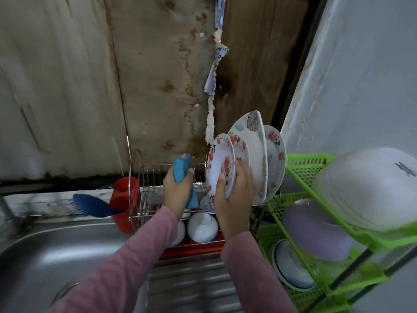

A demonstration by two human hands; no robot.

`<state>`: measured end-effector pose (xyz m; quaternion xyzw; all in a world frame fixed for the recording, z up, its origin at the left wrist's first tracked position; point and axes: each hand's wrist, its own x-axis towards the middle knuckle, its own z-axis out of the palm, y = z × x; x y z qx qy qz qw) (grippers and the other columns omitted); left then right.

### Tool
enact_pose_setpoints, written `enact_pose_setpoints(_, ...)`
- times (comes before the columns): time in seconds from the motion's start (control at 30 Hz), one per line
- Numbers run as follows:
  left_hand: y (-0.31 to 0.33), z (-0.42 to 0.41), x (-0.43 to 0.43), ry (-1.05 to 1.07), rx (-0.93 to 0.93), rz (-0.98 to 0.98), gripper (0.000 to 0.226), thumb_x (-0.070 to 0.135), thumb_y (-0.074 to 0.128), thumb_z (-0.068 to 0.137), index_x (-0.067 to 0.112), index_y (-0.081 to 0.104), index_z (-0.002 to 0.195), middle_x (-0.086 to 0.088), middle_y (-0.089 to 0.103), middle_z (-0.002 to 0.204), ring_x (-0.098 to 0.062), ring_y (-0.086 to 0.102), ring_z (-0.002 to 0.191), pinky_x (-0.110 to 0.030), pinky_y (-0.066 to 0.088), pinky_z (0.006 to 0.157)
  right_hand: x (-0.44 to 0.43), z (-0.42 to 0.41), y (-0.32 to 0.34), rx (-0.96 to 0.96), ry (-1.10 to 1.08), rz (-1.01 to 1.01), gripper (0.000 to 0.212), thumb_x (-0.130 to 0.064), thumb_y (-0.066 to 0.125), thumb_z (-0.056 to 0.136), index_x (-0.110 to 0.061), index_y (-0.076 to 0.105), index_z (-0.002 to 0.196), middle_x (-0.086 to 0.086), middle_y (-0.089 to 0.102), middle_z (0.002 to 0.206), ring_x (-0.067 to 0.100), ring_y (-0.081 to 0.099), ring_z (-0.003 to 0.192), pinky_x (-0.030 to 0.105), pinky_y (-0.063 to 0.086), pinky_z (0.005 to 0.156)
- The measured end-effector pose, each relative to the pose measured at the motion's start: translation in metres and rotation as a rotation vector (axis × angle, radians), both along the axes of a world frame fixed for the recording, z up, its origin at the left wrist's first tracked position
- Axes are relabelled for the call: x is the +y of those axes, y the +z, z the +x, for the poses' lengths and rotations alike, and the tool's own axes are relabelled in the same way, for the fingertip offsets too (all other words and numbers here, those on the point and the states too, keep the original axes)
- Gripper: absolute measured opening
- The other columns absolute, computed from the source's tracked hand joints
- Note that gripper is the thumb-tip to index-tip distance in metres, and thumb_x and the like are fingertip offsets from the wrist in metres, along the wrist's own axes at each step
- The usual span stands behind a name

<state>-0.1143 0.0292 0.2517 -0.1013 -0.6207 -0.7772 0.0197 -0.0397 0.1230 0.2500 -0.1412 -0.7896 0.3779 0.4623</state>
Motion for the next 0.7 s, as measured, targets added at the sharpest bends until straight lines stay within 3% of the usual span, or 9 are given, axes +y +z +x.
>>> enact_pose_setpoints(0.13, -0.002, 0.032, -0.026, -0.003, 0.021, 0.022, 0.032, 0.013, 0.057, 0.098, 0.043, 0.057, 0.109, 0.01, 0.064, 0.104, -0.01, 0.063, 0.094, -0.035, 0.056, 0.085, -0.02, 0.029, -0.004, 0.03, 0.126, -0.186, 0.043, -0.034, 0.05, 0.1, -0.023, 0.046, 0.142, -0.013, 0.045, 0.141, -0.001, 0.036, 0.133, 0.01, 0.027, 0.109)
enact_pose_setpoints(0.2, -0.01, 0.049, -0.041, -0.005, 0.004, 0.021, 0.033, 0.015, 0.057, 0.097, 0.037, 0.058, 0.121, 0.007, 0.065, 0.113, -0.01, 0.063, 0.102, -0.033, 0.056, 0.087, -0.033, 0.047, -0.011, -0.004, 0.224, -0.352, 0.035, -0.034, 0.053, 0.101, -0.034, 0.046, 0.136, -0.017, 0.048, 0.137, -0.002, 0.043, 0.128, 0.017, 0.036, 0.106)
enact_pose_setpoints(0.27, -0.021, 0.069, -0.057, 0.006, -0.029, 0.003, 0.038, 0.017, 0.058, 0.097, 0.03, 0.055, 0.133, 0.004, 0.063, 0.122, -0.012, 0.063, 0.108, -0.032, 0.056, 0.09, -0.045, 0.062, -0.023, -0.049, 0.309, -0.44, 0.034, -0.034, 0.054, 0.101, -0.038, 0.044, 0.132, -0.016, 0.051, 0.136, -0.003, 0.046, 0.125, 0.011, 0.037, 0.101)
enact_pose_setpoints(0.4, -0.047, 0.112, -0.087, 0.057, -0.098, 0.014, 0.026, 0.015, 0.059, 0.096, 0.022, 0.061, 0.121, 0.0, 0.068, 0.109, -0.013, 0.068, 0.096, -0.027, 0.057, 0.078, -0.068, 0.082, -0.054, -0.18, 0.433, -0.525, 0.035, -0.033, 0.051, 0.101, -0.025, 0.049, 0.135, -0.012, 0.056, 0.128, -0.002, 0.052, 0.119, 0.007, 0.038, 0.093)
enact_pose_setpoints(0.5, -0.068, 0.135, -0.115, 0.118, -0.165, 0.034, 0.026, 0.012, 0.061, 0.095, 0.018, 0.062, 0.12, -0.005, 0.07, 0.108, -0.022, 0.067, 0.097, -0.031, 0.056, 0.077, -0.093, 0.095, -0.074, -0.306, 0.529, -0.548, 0.027, -0.032, 0.05, 0.102, -0.028, 0.047, 0.129, -0.023, 0.053, 0.114, -0.024, 0.05, 0.1, -0.003, 0.036, 0.08)
enact_pose_setpoints(0.57, -0.079, 0.15, -0.137, 0.181, -0.204, 0.035, 0.026, 0.01, 0.061, 0.095, 0.021, 0.062, 0.118, -0.002, 0.07, 0.101, -0.018, 0.068, 0.09, -0.027, 0.057, 0.072, -0.112, 0.103, -0.084, -0.379, 0.594, -0.541, 0.027, -0.03, 0.048, 0.103, -0.026, 0.046, 0.13, -0.028, 0.049, 0.112, -0.033, 0.046, 0.093, -0.006, 0.034, 0.075)
enact_pose_setpoints(0.63, -0.088, 0.163, -0.158, 0.239, -0.246, 0.042, 0.028, 0.01, 0.061, 0.095, 0.023, 0.062, 0.12, 0.005, 0.071, 0.094, -0.009, 0.068, 0.081, -0.025, 0.057, 0.068, -0.131, 0.11, -0.094, -0.445, 0.636, -0.514, 0.026, -0.029, 0.047, 0.104, -0.024, 0.047, 0.129, -0.027, 0.051, 0.112, -0.033, 0.047, 0.091, -0.006, 0.035, 0.074)
enact_pose_setpoints(0.7, -0.099, 0.174, -0.181, 0.295, -0.277, 0.034, 0.027, 0.01, 0.061, 0.095, 0.022, 0.063, 0.119, 0.009, 0.069, 0.09, -0.009, 0.067, 0.08, -0.028, 0.058, 0.07, -0.153, 0.115, -0.104, -0.521, 0.676, -0.498, 0.03, -0.033, 0.047, 0.104, -0.023, 0.049, 0.132, -0.017, 0.056, 0.119, -0.021, 0.052, 0.102, -0.001, 0.039, 0.08)
